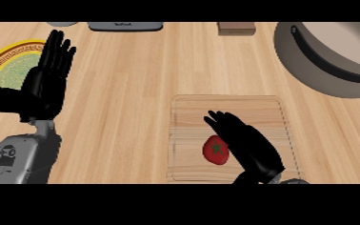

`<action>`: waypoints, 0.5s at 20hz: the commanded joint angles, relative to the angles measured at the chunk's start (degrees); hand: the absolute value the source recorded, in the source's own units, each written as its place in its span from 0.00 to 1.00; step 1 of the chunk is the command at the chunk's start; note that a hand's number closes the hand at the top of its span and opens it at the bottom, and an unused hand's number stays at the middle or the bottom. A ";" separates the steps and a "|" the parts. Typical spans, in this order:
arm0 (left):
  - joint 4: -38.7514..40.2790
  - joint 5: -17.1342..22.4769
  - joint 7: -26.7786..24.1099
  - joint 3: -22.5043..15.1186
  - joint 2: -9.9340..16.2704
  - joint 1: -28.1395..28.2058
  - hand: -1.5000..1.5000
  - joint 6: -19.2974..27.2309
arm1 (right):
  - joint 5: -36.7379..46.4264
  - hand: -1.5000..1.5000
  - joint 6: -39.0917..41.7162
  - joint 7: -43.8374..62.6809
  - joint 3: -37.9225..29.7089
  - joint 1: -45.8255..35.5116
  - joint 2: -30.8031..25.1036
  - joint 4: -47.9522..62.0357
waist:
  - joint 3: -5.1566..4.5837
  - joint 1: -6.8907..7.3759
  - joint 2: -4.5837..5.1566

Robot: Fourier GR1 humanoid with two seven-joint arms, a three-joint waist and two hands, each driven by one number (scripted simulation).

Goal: Pick the tomato from the cutting board and place it in the pot

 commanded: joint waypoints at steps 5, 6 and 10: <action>2.68 -1.96 -3.02 0.84 -2.56 0.18 0.50 -0.79 | 3.89 0.00 -2.80 -6.95 -2.52 -3.34 4.74 11.91 | 0.00 0.02 0.04; 1.63 -0.52 -1.10 2.71 0.11 0.25 0.50 -2.89 | 5.12 0.00 -5.14 -6.65 -1.58 -4.45 7.61 14.88 | 0.01 0.13 0.04; 3.26 -1.62 -2.07 2.96 -1.74 -0.58 0.50 -2.72 | 6.23 0.00 -4.22 -9.41 -3.04 -3.68 8.07 15.89 | 0.00 -0.03 0.03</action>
